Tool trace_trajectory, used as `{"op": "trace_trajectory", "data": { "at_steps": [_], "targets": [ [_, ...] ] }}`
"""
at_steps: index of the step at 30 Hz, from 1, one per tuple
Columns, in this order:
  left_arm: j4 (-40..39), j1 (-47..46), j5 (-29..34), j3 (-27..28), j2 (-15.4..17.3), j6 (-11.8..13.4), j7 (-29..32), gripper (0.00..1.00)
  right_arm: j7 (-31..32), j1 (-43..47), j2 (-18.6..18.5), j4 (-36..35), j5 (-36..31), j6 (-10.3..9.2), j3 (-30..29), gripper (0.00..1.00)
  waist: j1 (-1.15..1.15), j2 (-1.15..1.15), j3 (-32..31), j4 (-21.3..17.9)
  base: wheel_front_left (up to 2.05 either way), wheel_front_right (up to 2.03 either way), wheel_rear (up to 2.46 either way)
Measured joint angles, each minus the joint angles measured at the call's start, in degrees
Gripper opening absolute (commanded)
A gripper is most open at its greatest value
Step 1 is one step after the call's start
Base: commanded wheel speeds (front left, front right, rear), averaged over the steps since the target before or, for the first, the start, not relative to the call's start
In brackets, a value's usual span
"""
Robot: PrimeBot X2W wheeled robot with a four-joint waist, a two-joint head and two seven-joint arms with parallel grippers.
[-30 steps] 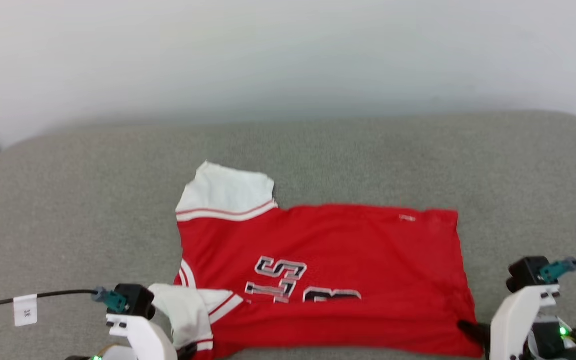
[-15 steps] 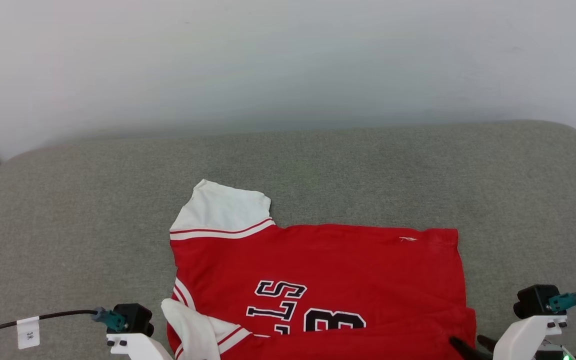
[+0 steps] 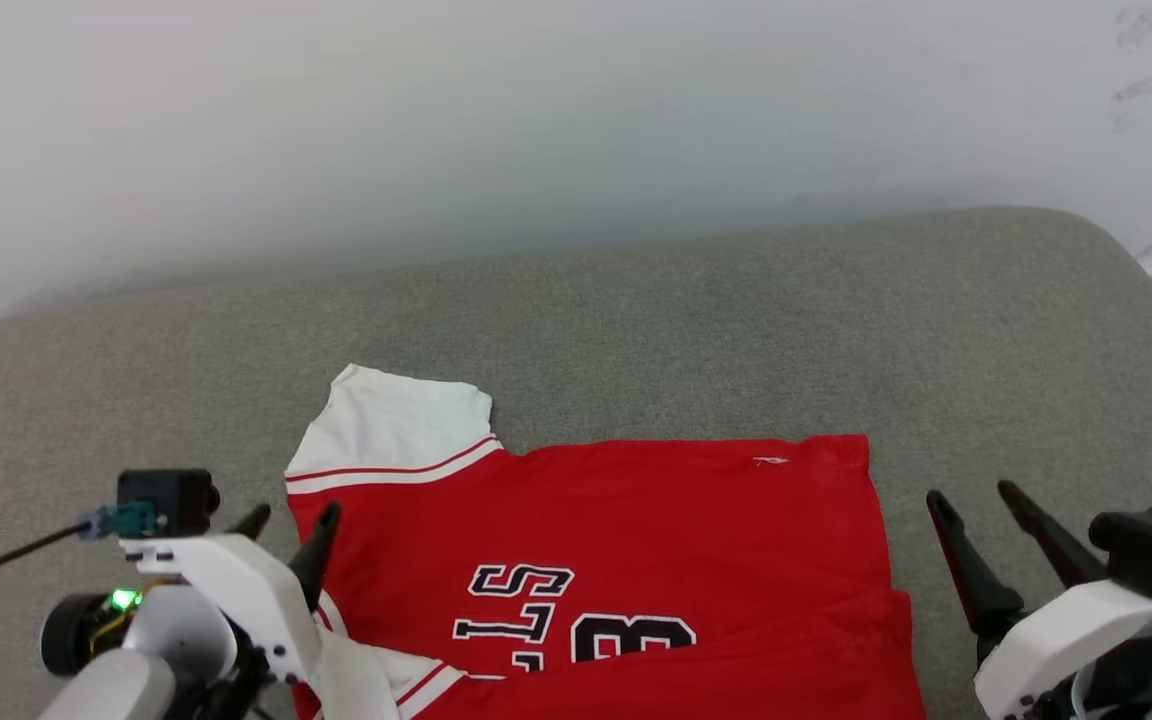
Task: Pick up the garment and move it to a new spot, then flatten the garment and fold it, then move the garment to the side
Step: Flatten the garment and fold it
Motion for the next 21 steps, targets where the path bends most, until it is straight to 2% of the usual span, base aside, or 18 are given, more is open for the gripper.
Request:
{"op": "trace_trajectory", "data": {
  "at_steps": [5, 10, 16, 21],
  "targets": [
    [0.52, -7.67, 3.37, 1.82, 0.4, 0.89, -2.63, 1.0, -3.86, -2.99, 2.03, -4.53, -2.31, 0.0, -0.94, 1.0, 0.01, 0.0, 3.81, -1.51, 0.0, 0.0, 0.0],
    [2.99, -16.94, 3.32, 5.15, 2.05, 0.11, -2.58, 1.0, -5.57, -6.11, 4.43, -8.39, -3.52, 0.0, -2.32, 1.0, 0.01, 0.0, 9.81, -3.21, 0.0, 0.0, 0.0],
    [8.1, -27.05, 1.67, 6.68, 4.55, -3.33, 1.8, 1.0, -6.56, -8.99, 6.65, -10.17, -4.86, 0.01, -2.57, 1.0, 0.02, 0.0, 17.76, -5.29, 0.0, 0.0, 0.0],
    [13.41, -31.9, -0.97, 5.52, 7.64, -7.47, 10.71, 1.0, -7.44, -9.83, 8.14, -9.1, -4.97, 0.01, -2.01, 1.0, 0.02, 0.0, 22.96, -7.41, 0.0, 0.0, 0.0]
  ]
}}
